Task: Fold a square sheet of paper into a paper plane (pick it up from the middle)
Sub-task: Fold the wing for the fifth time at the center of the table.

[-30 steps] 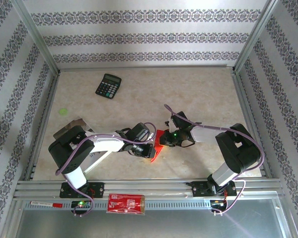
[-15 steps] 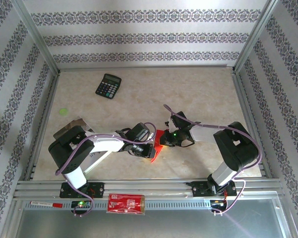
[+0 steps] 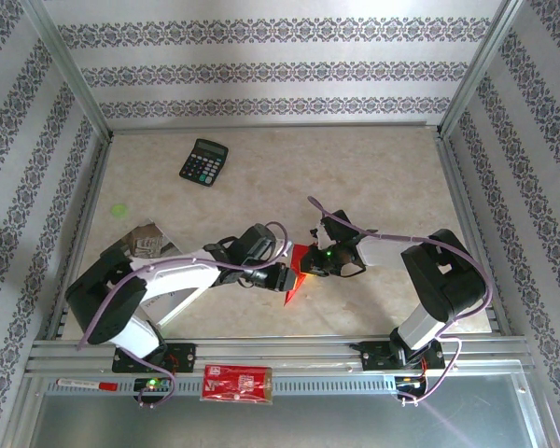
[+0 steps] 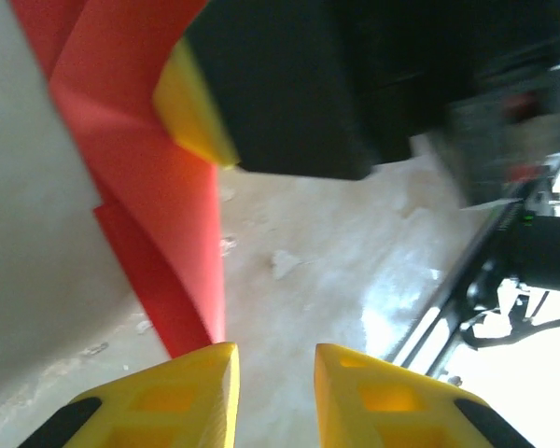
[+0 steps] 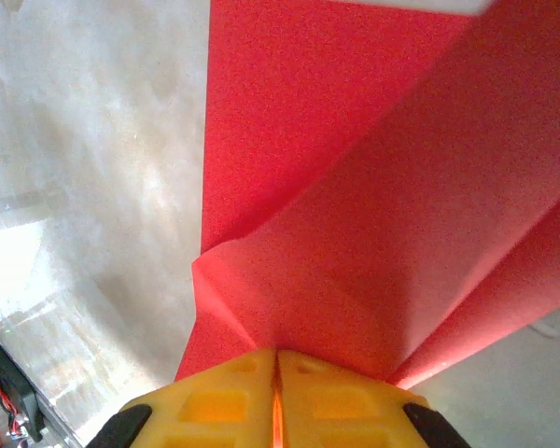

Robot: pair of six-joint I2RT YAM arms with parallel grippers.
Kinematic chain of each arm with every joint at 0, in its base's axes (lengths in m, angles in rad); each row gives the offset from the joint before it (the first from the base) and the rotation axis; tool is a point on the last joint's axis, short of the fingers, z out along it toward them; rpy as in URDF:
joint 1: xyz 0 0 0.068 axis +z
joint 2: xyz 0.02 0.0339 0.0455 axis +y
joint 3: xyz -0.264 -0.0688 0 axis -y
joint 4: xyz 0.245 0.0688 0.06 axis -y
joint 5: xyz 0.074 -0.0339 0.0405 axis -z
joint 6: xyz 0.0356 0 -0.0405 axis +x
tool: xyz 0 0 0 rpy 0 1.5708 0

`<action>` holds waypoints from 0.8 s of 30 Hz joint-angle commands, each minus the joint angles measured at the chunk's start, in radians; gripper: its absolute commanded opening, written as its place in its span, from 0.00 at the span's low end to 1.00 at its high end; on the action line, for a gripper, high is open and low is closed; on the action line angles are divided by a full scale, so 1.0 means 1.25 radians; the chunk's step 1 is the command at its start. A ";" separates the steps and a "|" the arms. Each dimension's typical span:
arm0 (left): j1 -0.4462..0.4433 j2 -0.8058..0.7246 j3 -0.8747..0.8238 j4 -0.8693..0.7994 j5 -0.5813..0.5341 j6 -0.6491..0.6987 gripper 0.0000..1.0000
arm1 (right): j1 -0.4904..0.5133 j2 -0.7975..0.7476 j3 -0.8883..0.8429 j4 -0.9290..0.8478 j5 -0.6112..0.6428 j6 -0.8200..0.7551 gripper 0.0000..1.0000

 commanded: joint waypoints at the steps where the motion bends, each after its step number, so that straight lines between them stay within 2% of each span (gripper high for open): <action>1: -0.019 -0.007 -0.006 0.019 0.030 0.026 0.19 | -0.006 0.016 -0.017 -0.018 0.034 0.001 0.10; 5: -0.028 0.046 0.006 0.048 0.102 0.015 0.13 | -0.006 0.016 -0.017 -0.021 0.036 0.000 0.10; 8: -0.029 0.078 0.016 0.059 0.122 0.010 0.13 | -0.006 0.015 -0.018 -0.018 0.037 0.001 0.10; 15: -0.016 0.118 0.033 0.013 0.085 0.028 0.12 | -0.006 0.007 -0.021 -0.021 0.037 0.000 0.10; 24: 0.007 0.146 0.031 0.006 0.082 0.030 0.12 | -0.007 0.006 -0.021 -0.022 0.037 0.000 0.10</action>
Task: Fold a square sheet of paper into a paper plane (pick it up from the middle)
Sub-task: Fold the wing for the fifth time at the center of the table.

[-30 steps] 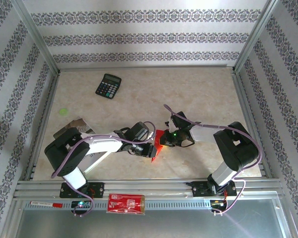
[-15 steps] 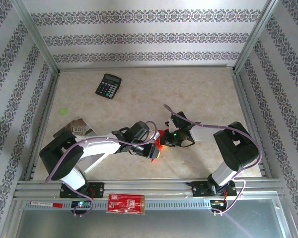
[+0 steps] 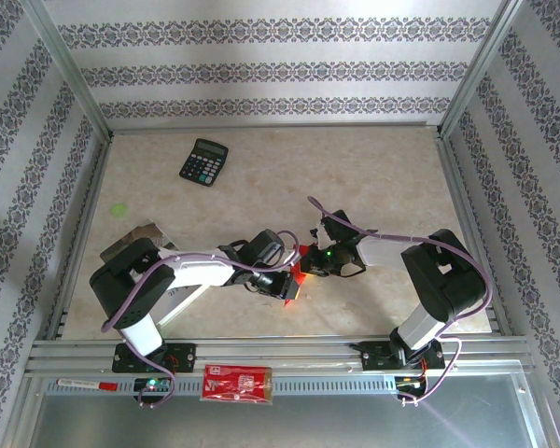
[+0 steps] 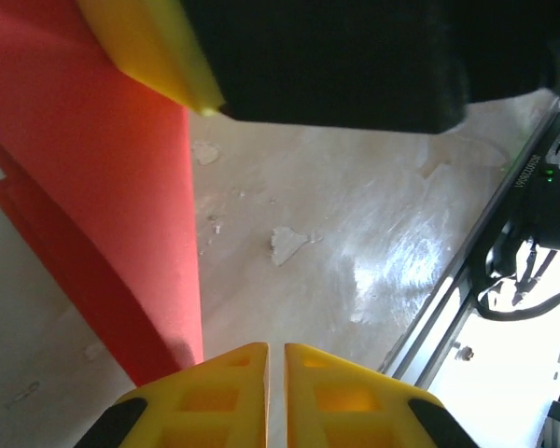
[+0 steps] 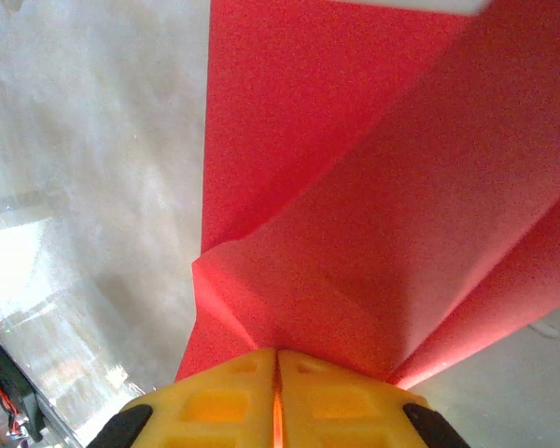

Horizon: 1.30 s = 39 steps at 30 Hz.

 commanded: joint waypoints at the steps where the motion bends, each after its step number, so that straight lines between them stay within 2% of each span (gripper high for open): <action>1: 0.017 0.013 0.010 -0.020 -0.003 0.018 0.12 | -0.006 0.005 -0.021 -0.022 0.037 0.001 0.10; 39: 0.014 0.046 -0.043 -0.039 0.020 0.012 0.11 | -0.006 0.016 -0.016 -0.046 0.058 0.003 0.10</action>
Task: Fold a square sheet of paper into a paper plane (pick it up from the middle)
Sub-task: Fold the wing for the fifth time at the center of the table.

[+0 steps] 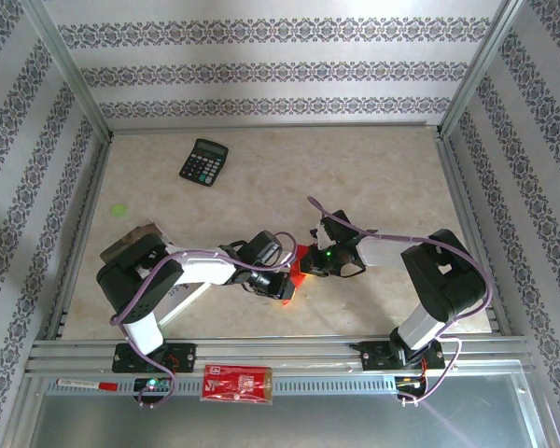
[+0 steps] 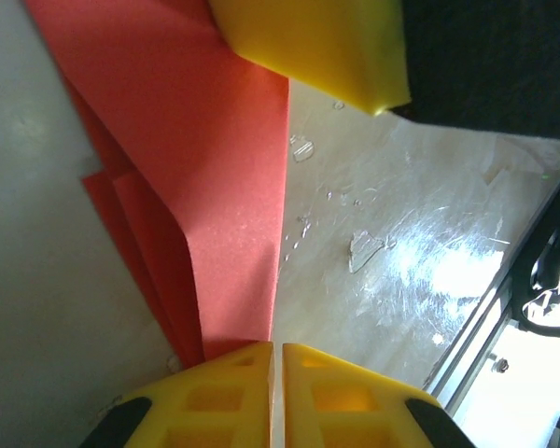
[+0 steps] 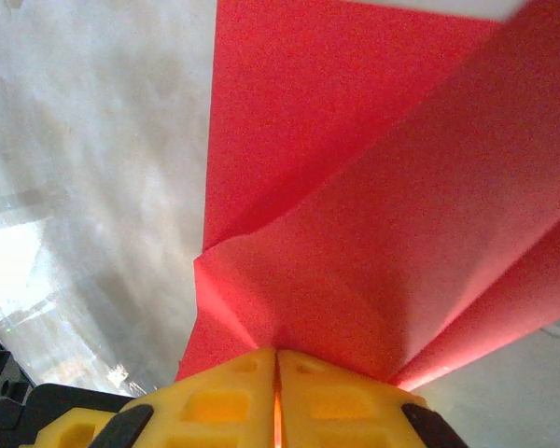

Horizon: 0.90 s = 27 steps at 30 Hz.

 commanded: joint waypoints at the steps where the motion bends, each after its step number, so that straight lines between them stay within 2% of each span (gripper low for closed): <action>1: -0.006 0.007 -0.033 -0.047 0.017 0.008 0.11 | -0.006 0.017 -0.014 -0.047 0.059 0.003 0.09; 27: -0.036 -0.059 -0.094 -0.100 0.028 -0.001 0.10 | -0.007 0.043 0.002 -0.092 0.087 0.008 0.09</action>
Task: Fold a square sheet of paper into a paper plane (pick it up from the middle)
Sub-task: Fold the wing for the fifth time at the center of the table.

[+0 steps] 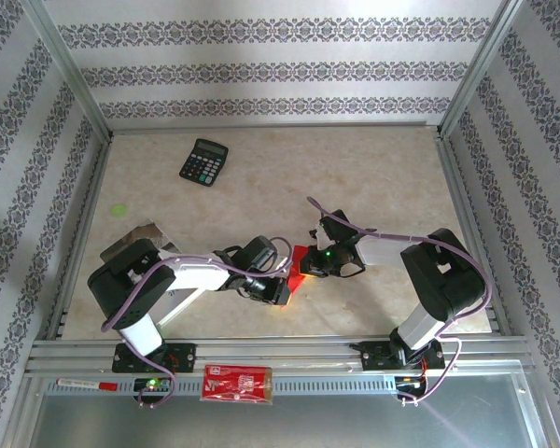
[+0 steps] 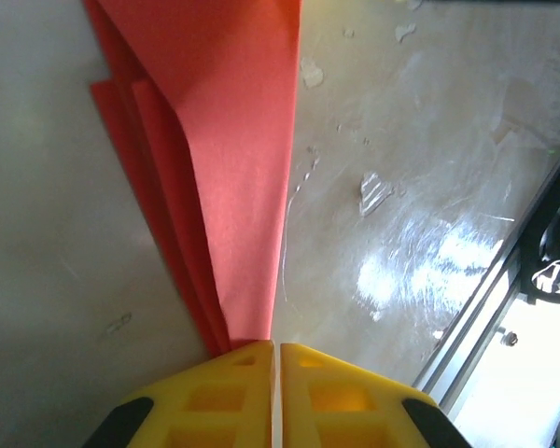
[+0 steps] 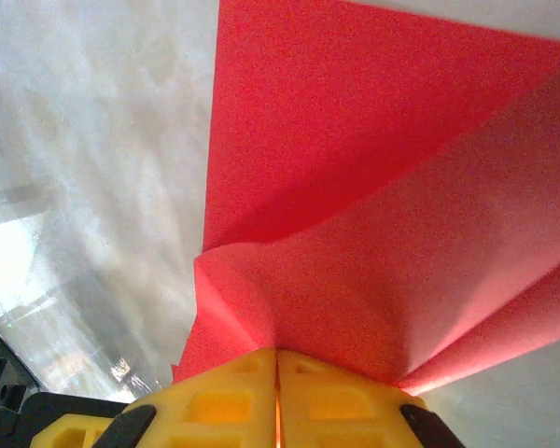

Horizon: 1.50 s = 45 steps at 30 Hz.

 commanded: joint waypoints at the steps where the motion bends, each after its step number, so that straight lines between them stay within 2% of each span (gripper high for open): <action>1: -0.024 -0.010 -0.034 -0.116 0.032 -0.002 0.10 | -0.008 0.038 -0.008 -0.068 0.090 0.008 0.09; 18: -0.029 -0.046 -0.011 -0.209 -0.002 0.037 0.08 | -0.008 0.041 -0.007 -0.071 0.091 0.008 0.08; 26: -0.029 -0.122 -0.007 -0.079 0.026 -0.007 0.14 | -0.008 0.045 -0.005 -0.068 0.089 0.006 0.08; 31: -0.029 -0.077 0.028 -0.030 0.054 -0.020 0.17 | -0.009 0.045 -0.005 -0.067 0.088 0.006 0.08; 34: -0.028 -0.032 0.062 -0.064 0.033 -0.003 0.18 | -0.009 0.045 -0.002 -0.068 0.086 0.006 0.08; 45: 0.012 0.035 0.060 -0.041 0.036 0.001 0.08 | -0.009 0.044 -0.002 -0.067 0.086 0.005 0.08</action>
